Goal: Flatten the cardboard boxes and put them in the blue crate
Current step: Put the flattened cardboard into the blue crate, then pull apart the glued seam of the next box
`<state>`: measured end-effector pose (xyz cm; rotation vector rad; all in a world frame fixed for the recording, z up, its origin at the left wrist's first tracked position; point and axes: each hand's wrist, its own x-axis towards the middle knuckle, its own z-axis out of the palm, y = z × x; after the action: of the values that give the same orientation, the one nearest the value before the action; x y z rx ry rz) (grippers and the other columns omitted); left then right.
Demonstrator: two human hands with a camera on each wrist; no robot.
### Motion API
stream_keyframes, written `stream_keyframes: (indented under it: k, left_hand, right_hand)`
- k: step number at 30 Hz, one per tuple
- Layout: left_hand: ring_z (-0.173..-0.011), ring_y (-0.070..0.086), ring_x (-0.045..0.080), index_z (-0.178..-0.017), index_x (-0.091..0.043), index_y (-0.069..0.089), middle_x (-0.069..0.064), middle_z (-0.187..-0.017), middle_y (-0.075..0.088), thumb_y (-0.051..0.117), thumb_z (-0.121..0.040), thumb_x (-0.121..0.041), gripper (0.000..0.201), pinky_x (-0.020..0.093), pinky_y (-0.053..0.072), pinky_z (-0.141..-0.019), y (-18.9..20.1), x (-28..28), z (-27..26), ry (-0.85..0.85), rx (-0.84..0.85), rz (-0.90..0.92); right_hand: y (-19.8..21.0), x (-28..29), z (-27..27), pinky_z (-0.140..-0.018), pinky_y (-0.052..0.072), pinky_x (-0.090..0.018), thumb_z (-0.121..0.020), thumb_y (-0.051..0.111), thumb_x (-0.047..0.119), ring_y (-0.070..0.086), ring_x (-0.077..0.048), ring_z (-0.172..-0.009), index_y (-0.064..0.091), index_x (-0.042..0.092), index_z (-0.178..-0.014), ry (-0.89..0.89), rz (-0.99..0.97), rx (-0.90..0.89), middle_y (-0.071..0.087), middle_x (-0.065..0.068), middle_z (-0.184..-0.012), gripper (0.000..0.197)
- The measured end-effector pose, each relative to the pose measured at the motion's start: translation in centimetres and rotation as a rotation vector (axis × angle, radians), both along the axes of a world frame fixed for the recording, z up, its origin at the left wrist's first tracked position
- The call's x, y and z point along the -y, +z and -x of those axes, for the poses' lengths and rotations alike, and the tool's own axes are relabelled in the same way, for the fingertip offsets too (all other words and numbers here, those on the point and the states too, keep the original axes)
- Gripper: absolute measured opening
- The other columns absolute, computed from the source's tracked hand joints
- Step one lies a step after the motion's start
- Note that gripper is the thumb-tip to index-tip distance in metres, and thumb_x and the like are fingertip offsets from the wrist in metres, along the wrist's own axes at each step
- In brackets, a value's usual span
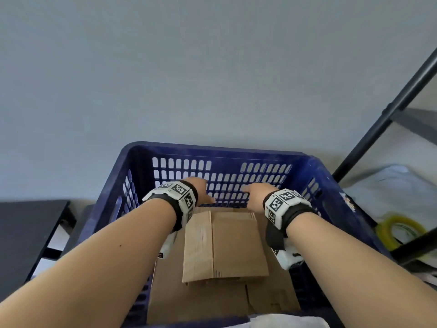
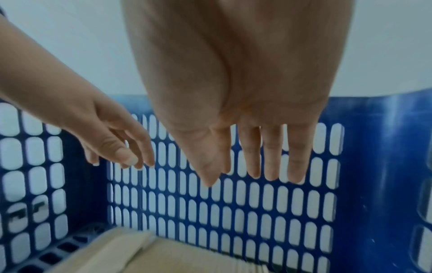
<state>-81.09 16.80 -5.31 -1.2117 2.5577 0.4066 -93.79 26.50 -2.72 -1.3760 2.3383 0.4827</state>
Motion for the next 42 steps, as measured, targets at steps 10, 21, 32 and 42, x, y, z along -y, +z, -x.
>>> stream_keyframes:
  k: [10,21,32,42]
  left_hand:
    - [-0.115,0.052,0.024,-0.131,-0.018,0.049,0.007,-0.132,0.049,0.049,-0.094,-0.04,0.043,0.035,0.045,-0.094,10.0,-2.4,-5.0,0.023,-0.348,0.234]
    - [-0.133,0.035,0.026,-0.141,-0.024,0.038,0.005,-0.144,0.04,0.043,-0.097,-0.034,0.045,0.043,0.034,-0.107,14.0,-3.6,-16.8,0.169,-0.479,0.407]
    - [-0.135,0.032,0.024,-0.141,-0.025,0.038,0.001,-0.147,0.036,0.044,-0.097,-0.038,0.046,0.041,0.029,-0.109,12.7,-1.4,-37.8,0.312,-0.439,0.405]
    - [-0.131,0.035,0.022,-0.134,-0.025,0.046,0.002,-0.143,0.04,0.054,-0.09,-0.036,0.046,0.04,0.033,-0.107,8.5,1.6,-60.9,0.51,-0.39,0.319]
  right_hand:
    - [8.1,-1.0,-4.9,-0.101,0.042,-0.034,-0.096,0.043,0.013,0.048,-0.026,-0.125,0.043,0.017,-0.141,0.061,0.462,0.085,0.047,-0.008,-0.142,0.044]
    - [12.2,0.0,-15.6,-0.104,0.035,-0.028,-0.094,0.042,0.013,0.043,-0.022,-0.132,0.041,0.022,-0.142,0.153,0.706,0.226,0.04,-0.002,-0.148,0.049]
    - [11.5,4.4,-35.3,-0.104,0.035,-0.029,-0.095,0.041,0.013,0.044,-0.022,-0.131,0.048,0.02,-0.138,0.3,0.687,0.311,0.044,-0.001,-0.146,0.044]
    - [7.6,10.5,-57.8,-0.095,0.044,-0.028,-0.091,0.044,0.009,0.057,-0.021,-0.116,0.067,0.019,-0.116,0.404,0.631,0.455,0.062,-0.002,-0.126,0.035]
